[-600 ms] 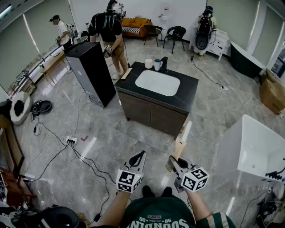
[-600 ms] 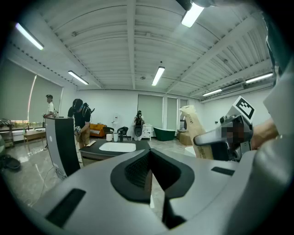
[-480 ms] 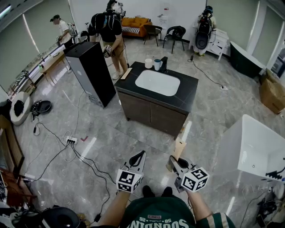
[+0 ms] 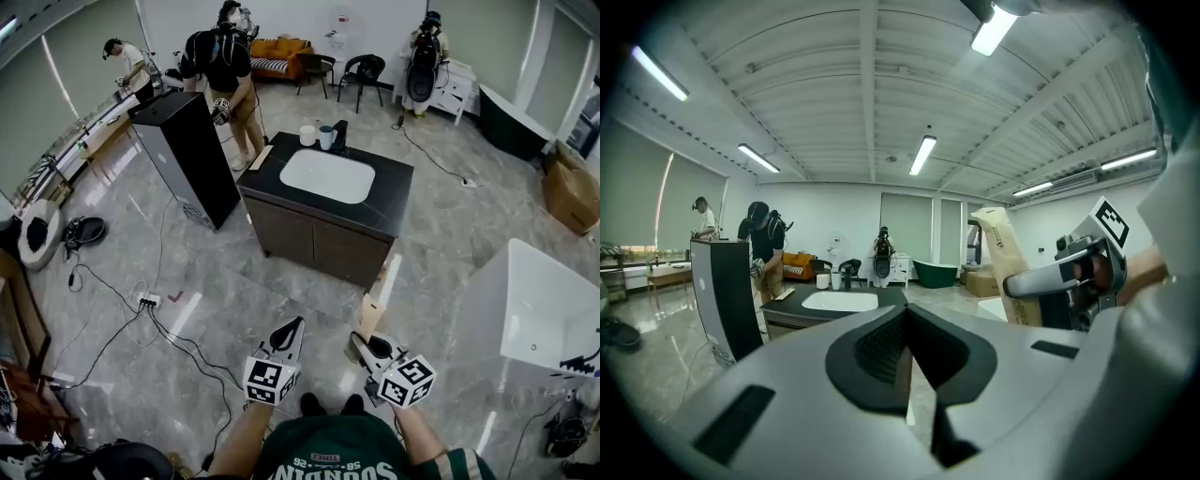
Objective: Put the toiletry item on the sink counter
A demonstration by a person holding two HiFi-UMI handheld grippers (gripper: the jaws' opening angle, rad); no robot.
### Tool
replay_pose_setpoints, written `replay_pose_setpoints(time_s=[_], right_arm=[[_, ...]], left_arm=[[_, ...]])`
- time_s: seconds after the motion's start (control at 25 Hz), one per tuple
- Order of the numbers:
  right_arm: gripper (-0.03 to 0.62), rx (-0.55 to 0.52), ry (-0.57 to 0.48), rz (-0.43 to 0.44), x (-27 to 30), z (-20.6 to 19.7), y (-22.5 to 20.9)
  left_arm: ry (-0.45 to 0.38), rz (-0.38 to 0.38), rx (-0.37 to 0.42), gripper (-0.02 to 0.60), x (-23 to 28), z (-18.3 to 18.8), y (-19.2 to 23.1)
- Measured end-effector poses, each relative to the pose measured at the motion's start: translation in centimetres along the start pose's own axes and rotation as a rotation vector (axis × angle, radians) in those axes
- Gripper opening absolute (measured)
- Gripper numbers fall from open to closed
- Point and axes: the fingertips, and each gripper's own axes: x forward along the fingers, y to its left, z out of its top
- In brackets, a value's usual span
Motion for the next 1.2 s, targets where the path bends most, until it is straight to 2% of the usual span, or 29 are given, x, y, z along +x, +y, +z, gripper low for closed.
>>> replay_pose_setpoints(time_s=[0.32, 0.64, 1.2], right_arm=[[0.049, 0.111, -0.018, 0.019, 0.5, 0.2, -1.0], [0.049, 0.129, 0.005, 0.018, 2.2, -0.1, -1.0], [0.049, 0.133, -0.001, 0.005, 6.9, 0.2, -1.3]], left_arm=[[0.016, -0.01, -0.005, 0.011, 0.8, -0.5, 0.6], [0.02, -0.006, -0.016, 0.011, 0.6, -0.6, 2.3], [0.015, -0.005, -0.016, 0.011, 1.2, -0.6, 8.0]])
